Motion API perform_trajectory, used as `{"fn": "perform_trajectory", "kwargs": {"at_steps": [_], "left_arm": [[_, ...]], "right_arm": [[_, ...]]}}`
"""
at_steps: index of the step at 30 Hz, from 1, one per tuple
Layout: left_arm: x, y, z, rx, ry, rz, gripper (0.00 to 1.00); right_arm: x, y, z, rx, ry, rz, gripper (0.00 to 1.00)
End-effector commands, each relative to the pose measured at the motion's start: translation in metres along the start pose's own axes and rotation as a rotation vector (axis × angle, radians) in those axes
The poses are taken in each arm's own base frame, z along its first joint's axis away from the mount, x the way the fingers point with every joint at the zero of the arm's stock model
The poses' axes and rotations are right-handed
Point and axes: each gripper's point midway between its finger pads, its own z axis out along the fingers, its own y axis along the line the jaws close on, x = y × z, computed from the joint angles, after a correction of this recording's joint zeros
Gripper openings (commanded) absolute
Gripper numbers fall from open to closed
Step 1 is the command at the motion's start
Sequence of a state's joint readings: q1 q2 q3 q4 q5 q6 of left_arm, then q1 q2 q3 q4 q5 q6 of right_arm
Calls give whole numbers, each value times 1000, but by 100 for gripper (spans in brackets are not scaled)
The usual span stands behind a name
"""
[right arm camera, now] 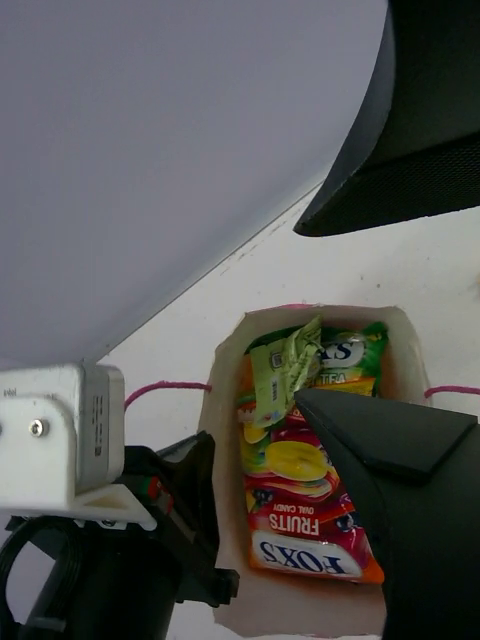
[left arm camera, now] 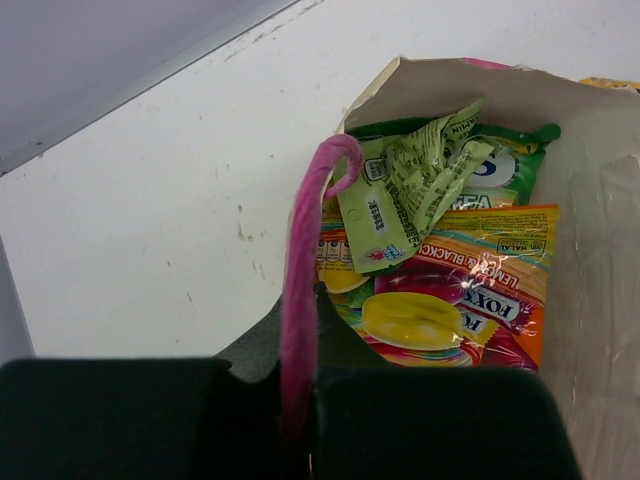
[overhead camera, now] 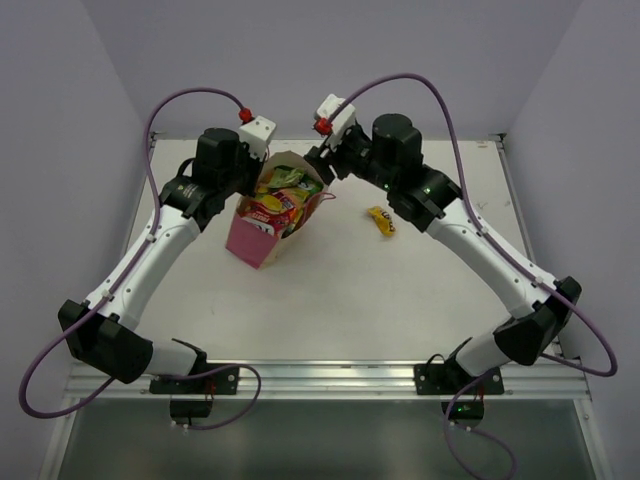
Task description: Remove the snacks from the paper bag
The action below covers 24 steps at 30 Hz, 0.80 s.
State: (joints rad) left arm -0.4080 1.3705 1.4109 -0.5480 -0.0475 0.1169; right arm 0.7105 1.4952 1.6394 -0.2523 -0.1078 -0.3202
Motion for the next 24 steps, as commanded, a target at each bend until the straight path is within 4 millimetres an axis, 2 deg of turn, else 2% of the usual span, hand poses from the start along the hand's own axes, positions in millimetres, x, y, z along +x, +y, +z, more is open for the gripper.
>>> {"fn": "perform_trajectory", "kwargs": {"at_steps": [1,2,4,12,19,22,23,24], "left_arm": [[-48,2,-22,13,-167,11,0],[-47,2,-21,15,-164,9,0],[-46,1,-21,17,-157,10,0],[-52,-3,-25,48,-168,10,0],[-49,-4,-26,51,-159,11,0],[-48,-4,-27,49,-159,12,0],[-47,-3,-26,46,-157,12,0],[-47,-2,-27,40,-158,11,0]], "right_arm": [[31,31,28,-149,82,-117,65],[42,38,38,-169,105,-118,65],[46,42,47,-183,104,-116,65],[85,50,94,-197,166,-100,68],[125,55,119,-201,252,-102,66],[126,54,122,-197,242,-96,54],[123,53,122,-193,234,-96,42],[122,53,121,-190,229,-97,35]]}}
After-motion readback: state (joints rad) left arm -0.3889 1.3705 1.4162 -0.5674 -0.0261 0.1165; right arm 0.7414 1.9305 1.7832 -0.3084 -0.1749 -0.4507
